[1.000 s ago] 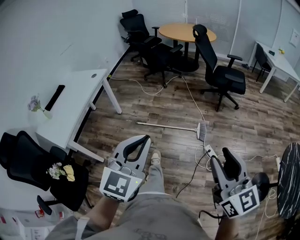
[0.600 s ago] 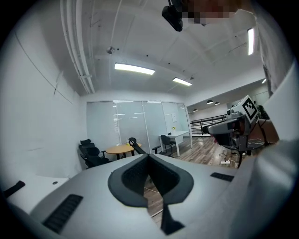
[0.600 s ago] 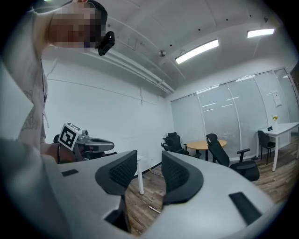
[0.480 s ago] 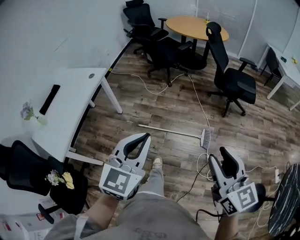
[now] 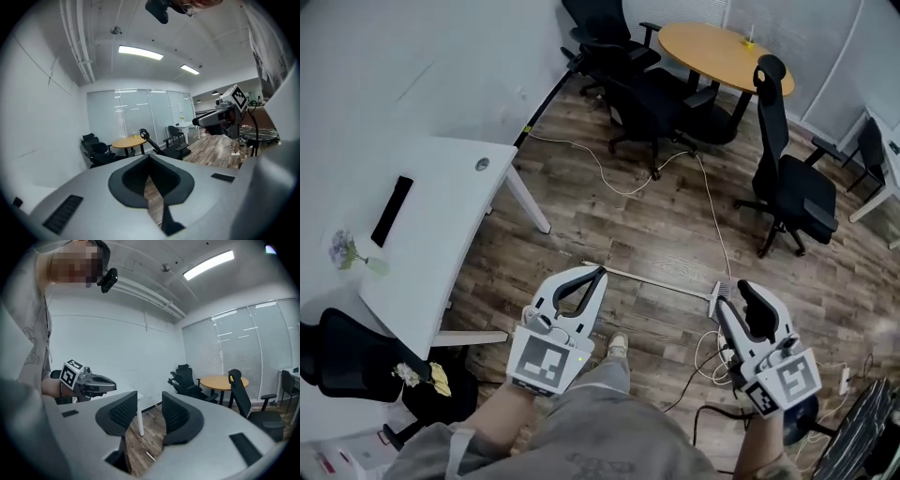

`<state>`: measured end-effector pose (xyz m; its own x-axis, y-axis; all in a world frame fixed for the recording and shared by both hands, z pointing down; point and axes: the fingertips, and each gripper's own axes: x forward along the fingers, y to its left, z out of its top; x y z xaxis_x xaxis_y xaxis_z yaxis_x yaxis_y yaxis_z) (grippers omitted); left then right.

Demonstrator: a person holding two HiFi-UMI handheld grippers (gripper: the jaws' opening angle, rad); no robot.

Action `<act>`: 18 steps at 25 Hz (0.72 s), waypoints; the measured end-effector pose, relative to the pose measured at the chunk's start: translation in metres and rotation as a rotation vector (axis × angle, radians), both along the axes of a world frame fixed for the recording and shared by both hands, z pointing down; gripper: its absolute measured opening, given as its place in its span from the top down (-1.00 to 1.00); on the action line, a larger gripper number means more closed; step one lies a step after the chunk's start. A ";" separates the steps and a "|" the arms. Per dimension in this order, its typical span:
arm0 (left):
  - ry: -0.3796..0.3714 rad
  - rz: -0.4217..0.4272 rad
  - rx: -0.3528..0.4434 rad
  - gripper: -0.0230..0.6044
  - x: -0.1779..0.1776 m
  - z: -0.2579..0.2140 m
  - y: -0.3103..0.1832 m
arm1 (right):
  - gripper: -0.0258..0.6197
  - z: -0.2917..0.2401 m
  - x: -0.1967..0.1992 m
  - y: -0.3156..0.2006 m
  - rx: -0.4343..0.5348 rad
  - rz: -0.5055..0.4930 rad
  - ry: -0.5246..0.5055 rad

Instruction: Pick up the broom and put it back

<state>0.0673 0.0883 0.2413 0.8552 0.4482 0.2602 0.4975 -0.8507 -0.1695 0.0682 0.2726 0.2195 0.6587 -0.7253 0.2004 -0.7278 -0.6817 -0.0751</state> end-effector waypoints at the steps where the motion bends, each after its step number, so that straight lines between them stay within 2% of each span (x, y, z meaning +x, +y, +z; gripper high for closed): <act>1: -0.007 -0.009 0.009 0.88 0.013 0.002 -0.007 | 0.36 0.001 0.015 -0.007 -0.010 -0.010 -0.001; 6: 0.000 -0.076 -0.014 0.88 0.052 0.006 -0.030 | 0.36 0.014 0.063 -0.025 -0.037 -0.048 -0.035; 13: -0.071 -0.179 -0.055 0.88 0.079 0.024 -0.051 | 0.36 0.035 0.115 -0.045 -0.056 -0.160 -0.092; 18: -0.093 -0.335 -0.039 0.88 0.106 0.036 -0.062 | 0.36 0.055 0.166 -0.064 -0.068 -0.312 -0.107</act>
<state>0.1729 0.0258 0.2774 0.9300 0.1580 0.3319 0.2016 -0.9743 -0.1010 0.2344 0.2089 0.2746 0.3797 -0.8712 0.3112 -0.8926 -0.4334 -0.1242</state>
